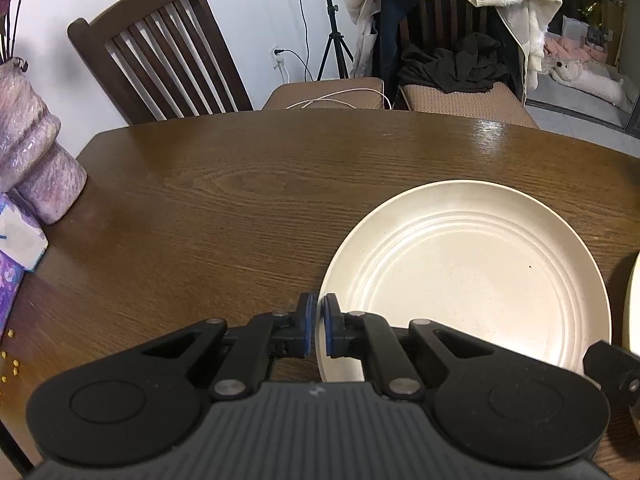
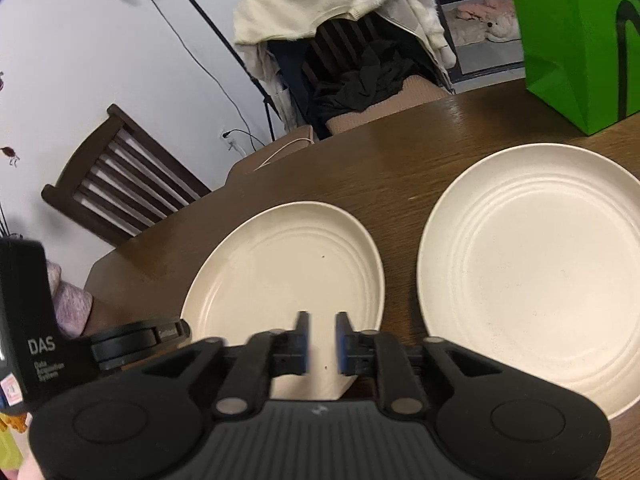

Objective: Organize plates and bowls
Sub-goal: 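Close the left tool on a cream plate rim while the right tool grips another plate rim, then lift both held cream plates off the table with both tools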

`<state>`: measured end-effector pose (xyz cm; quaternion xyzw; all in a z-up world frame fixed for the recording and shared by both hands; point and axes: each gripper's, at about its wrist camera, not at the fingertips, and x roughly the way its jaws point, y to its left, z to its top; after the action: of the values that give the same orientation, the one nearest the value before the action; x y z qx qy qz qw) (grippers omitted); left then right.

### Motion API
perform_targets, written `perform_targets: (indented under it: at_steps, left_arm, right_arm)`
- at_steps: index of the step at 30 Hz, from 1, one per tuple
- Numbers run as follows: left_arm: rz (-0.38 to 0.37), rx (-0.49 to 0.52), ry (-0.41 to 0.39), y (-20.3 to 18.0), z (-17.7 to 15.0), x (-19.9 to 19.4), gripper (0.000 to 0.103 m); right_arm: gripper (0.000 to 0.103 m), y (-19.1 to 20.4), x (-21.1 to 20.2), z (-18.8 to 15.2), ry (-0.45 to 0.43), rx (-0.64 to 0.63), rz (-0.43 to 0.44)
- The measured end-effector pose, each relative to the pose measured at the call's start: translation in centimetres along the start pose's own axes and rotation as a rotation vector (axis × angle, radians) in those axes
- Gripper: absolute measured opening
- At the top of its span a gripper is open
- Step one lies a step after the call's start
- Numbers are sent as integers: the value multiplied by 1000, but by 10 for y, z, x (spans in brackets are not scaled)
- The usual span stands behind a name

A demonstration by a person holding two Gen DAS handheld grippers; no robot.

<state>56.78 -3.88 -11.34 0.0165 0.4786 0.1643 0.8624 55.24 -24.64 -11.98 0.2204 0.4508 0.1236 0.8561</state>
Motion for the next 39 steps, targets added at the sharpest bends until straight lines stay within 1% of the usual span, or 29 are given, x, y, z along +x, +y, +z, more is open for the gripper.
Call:
perform_targets:
  at_steps: [1, 2, 3, 6, 9, 11, 13, 15, 16, 17, 22, 24, 25, 26, 28, 39]
  left_arm:
    - [-4, -3, 1, 1, 0, 0, 8]
    - [-10, -7, 0, 3, 1, -1, 8]
    - [-14, -12, 0, 4, 2, -1, 8]
    - [-25, -23, -1, 10, 2, -3, 9]
    - [-11, -20, -7, 10, 2, -6, 9]
    - [-15, -25, -8, 11, 3, -6, 9]
    - [-23, -22, -12, 10, 3, -5, 9]
    - [-25, -17, -8, 9, 2, -3, 10]
    - [-23, -15, -7, 8, 2, -2, 10]
    - [-21, -14, 0, 7, 2, 0, 10]
    - [-22, -6, 12, 1, 0, 4, 9]
    - [-15, -1, 10, 0, -1, 4, 9]
    - [-15, 1, 9, -1, -1, 4, 9]
    - [-14, 5, 10, -1, -2, 4, 9]
    - [-11, 9, 9, -2, -2, 4, 8]
    - [-10, 26, -15, -2, -4, 3, 7]
  right_arm:
    - [36, 0, -2, 1, -11, -2, -10]
    - [47, 0, -5, 1, -22, -2, -16]
    - [49, 0, -7, 1, -31, -3, -22]
    - [48, 1, -9, 2, -37, -10, -51]
    - [48, -2, -12, 3, -40, 7, -78]
    - [46, -2, -12, 2, -40, 11, -74]
    - [45, -2, -7, 1, -21, 11, -77]
    - [37, -4, 2, 1, 10, 19, -84]
    - [29, -5, 7, 0, 24, 26, -87]
    - [25, -5, 10, -1, 31, 31, -89]
    - [23, -2, 17, -8, -10, 40, -117]
    - [19, -3, 20, -9, -19, 35, -119]
    - [16, -5, 21, -9, -22, 34, -121]
    - [12, -7, 22, -9, -21, 34, -124]
    - [9, -9, 27, -10, -3, 27, -128]
    - [9, -5, 22, -9, -36, 9, -120]
